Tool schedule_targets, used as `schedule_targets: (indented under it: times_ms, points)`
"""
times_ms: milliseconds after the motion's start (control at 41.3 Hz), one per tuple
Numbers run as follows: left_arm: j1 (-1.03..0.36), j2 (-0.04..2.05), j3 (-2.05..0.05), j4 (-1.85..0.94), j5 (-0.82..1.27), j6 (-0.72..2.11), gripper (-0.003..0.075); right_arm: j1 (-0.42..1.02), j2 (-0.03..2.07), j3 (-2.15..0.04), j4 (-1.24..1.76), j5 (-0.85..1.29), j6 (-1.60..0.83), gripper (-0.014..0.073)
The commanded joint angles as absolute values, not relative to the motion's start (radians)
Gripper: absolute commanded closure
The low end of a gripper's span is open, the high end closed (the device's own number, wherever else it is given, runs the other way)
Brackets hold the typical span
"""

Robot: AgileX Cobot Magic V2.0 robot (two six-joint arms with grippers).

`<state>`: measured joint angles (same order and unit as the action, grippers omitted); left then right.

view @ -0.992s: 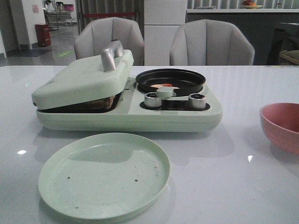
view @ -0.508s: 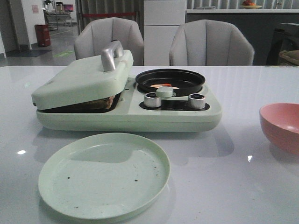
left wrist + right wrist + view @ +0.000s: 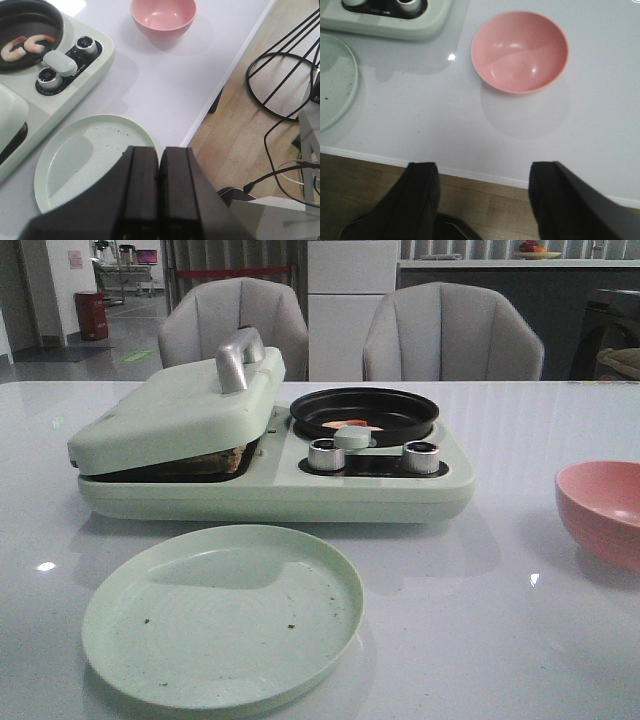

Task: Make breakfast with bread and shrimp

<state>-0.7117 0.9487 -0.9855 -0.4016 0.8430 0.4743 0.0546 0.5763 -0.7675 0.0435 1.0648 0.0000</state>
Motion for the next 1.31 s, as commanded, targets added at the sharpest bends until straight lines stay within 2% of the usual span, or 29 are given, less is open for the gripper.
schedule_targets:
  times_ms: [0, 242, 290, 484, 629, 968, 1283]
  points:
    - [-0.720, 0.934, -1.014, -0.428, 0.769, 0.471, 0.0622, 0.053, 0.543, -0.772, 0.000, 1.028, 0.014, 0.0088]
    - [-0.720, 0.934, -1.009, -0.428, 0.762, 0.471, 0.0622, 0.053, 0.513, -0.763, 0.000, 1.032, 0.014, 0.0104]
    - [-0.720, 0.934, -1.009, -0.428, 0.760, 0.471, 0.0622, 0.053, 0.513, -0.763, 0.000, 1.032, 0.014, 0.0141]
    - [-0.720, 0.934, -1.009, -0.423, 0.732, 0.465, 0.0621, 0.053, 0.513, -0.763, 0.005, 1.032, 0.014, 0.0399]
    - [-0.720, 0.934, -1.009, -0.328, 0.705, 0.341, 0.0621, 0.053, 0.513, -0.763, 0.005, 1.027, 0.014, 0.0550]
    - [-0.720, 0.934, -1.009, 0.021, 0.723, -0.035, 0.0621, 0.053, 0.513, -0.763, 0.005, 0.998, 0.014, 0.0547]
    - [-0.720, 0.934, -1.009, 0.023, 0.783, -0.081, 0.0621, 0.053, 0.513, -0.763, 0.005, 0.998, 0.014, 0.0547]
